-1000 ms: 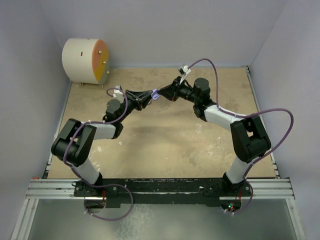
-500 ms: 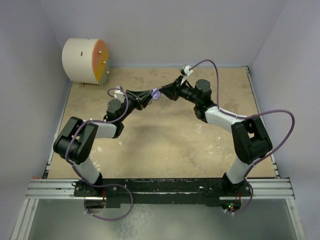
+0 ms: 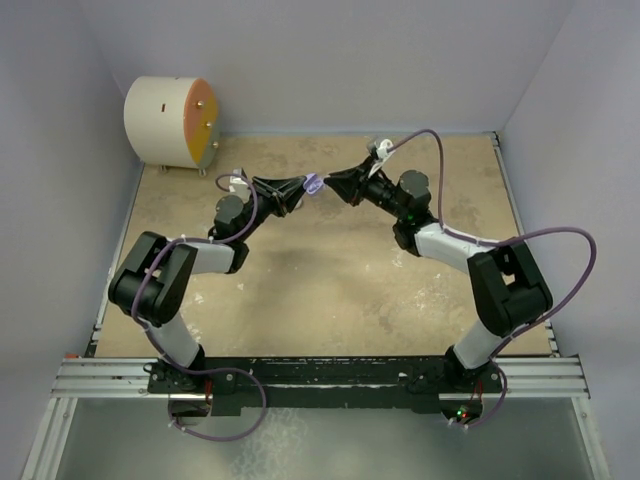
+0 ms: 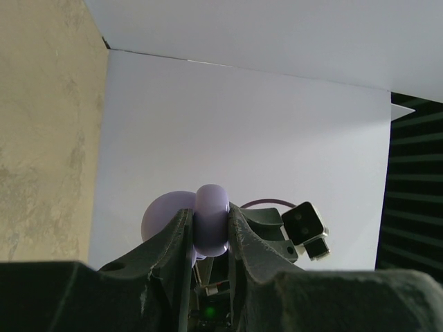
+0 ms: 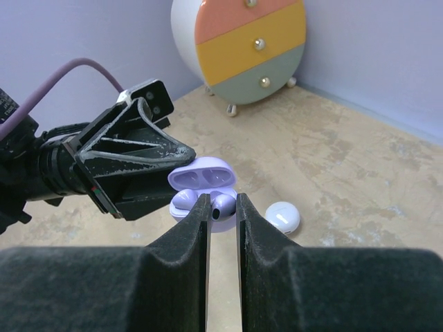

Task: Insert the wireless bluetooth earbuds into the charging case
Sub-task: Pick up the earbud from the charging case, then place the earbud in the charging case.

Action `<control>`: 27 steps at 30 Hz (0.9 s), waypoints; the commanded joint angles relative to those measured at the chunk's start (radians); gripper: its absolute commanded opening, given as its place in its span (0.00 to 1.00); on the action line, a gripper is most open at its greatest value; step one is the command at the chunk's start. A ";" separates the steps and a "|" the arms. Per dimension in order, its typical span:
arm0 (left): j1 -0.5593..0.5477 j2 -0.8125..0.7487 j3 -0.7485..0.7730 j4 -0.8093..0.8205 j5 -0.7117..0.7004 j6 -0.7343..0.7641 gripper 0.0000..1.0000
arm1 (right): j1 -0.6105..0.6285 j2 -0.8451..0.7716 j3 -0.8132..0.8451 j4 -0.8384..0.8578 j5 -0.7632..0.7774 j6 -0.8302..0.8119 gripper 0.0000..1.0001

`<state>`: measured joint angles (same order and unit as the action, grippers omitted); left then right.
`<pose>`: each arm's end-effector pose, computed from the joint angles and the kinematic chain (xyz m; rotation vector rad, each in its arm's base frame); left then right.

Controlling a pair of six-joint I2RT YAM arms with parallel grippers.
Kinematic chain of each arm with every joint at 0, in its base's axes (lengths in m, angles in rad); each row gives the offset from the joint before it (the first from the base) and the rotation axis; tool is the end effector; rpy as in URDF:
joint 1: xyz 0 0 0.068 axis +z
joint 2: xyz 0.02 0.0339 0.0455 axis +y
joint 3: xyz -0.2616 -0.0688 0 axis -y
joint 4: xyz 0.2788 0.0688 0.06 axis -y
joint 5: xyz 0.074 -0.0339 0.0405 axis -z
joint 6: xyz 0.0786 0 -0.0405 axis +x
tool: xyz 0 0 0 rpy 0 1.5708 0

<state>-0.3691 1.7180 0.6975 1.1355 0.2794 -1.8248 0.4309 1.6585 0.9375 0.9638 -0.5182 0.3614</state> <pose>0.3689 -0.1659 0.1832 -0.9795 1.5237 -1.9014 0.3745 0.2150 0.2693 -0.5069 1.3412 1.0017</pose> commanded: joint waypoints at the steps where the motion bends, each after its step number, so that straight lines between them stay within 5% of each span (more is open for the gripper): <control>1: -0.005 0.012 0.035 0.064 -0.011 -0.043 0.00 | 0.001 -0.070 -0.036 0.182 0.075 -0.055 0.00; 15: -0.017 0.019 0.054 0.044 -0.005 -0.055 0.00 | 0.142 -0.097 -0.115 0.332 0.393 -0.382 0.00; 27: -0.016 0.001 0.060 0.026 -0.004 -0.047 0.00 | 0.200 -0.074 -0.145 0.372 0.478 -0.482 0.00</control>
<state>-0.3820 1.7519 0.7162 1.1259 0.2798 -1.8740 0.6174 1.5845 0.7906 1.2610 -0.1020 -0.0544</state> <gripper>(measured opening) 0.218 0.186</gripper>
